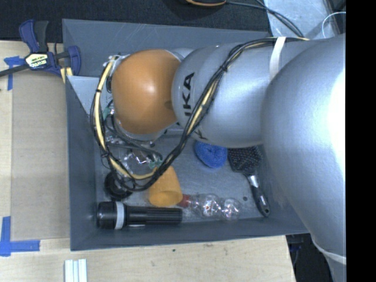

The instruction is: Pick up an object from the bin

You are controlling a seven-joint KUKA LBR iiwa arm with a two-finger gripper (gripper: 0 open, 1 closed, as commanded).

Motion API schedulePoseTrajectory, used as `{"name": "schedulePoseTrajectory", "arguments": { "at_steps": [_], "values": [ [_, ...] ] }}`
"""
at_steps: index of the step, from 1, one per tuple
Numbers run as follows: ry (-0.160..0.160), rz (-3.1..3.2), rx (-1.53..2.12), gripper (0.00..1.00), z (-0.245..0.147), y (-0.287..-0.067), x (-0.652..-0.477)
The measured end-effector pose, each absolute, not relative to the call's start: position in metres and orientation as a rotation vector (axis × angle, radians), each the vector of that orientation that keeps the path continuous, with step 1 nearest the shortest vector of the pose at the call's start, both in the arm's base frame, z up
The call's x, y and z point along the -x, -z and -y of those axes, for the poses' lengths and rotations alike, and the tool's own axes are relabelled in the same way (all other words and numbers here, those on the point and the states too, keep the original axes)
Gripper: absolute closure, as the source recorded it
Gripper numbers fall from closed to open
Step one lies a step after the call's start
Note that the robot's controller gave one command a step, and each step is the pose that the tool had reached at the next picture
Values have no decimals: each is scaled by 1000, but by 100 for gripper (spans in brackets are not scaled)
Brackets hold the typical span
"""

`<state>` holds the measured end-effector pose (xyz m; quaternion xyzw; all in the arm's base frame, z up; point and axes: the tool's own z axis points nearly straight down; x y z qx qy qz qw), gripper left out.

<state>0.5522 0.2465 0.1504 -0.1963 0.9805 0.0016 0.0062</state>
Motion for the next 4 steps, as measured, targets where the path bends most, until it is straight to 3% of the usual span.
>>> {"name": "schedulePoseTrajectory", "arguments": {
  "at_steps": [1, 2, 3, 4],
  "values": [
    [0, -3136, 189, 0, -209, -99, -537],
    [-1, -2887, 1199, 0, -225, -74, -542],
    [-1, -2966, 994, 100, -225, -77, -532],
    [-1, -2966, 994, 100, -225, -77, -532]
  ]
}}
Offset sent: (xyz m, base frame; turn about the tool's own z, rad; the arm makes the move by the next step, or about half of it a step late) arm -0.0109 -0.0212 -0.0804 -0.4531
